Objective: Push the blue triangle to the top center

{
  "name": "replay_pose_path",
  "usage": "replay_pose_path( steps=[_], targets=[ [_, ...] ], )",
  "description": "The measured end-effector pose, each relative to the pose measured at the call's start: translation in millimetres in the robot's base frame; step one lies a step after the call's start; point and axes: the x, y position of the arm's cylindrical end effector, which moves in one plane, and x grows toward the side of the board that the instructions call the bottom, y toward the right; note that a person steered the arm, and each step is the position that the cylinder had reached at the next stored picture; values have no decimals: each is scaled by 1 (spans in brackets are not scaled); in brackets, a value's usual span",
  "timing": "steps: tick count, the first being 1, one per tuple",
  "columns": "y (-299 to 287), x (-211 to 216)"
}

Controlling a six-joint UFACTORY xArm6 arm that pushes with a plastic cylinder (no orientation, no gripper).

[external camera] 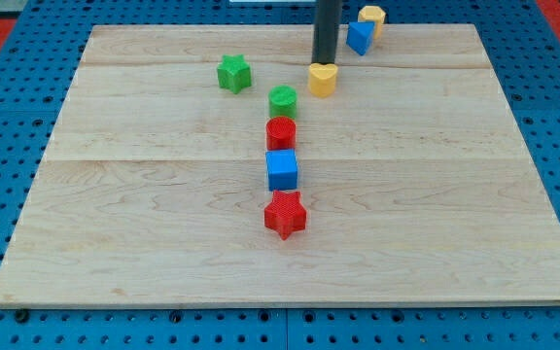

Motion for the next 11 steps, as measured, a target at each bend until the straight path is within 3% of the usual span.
replay_pose_path(
  steps=[2,5,7,8,10,11],
  targets=[
    [-53,14],
    [35,35],
    [61,94],
    [65,87],
    [20,65],
    [54,49]
  ],
)
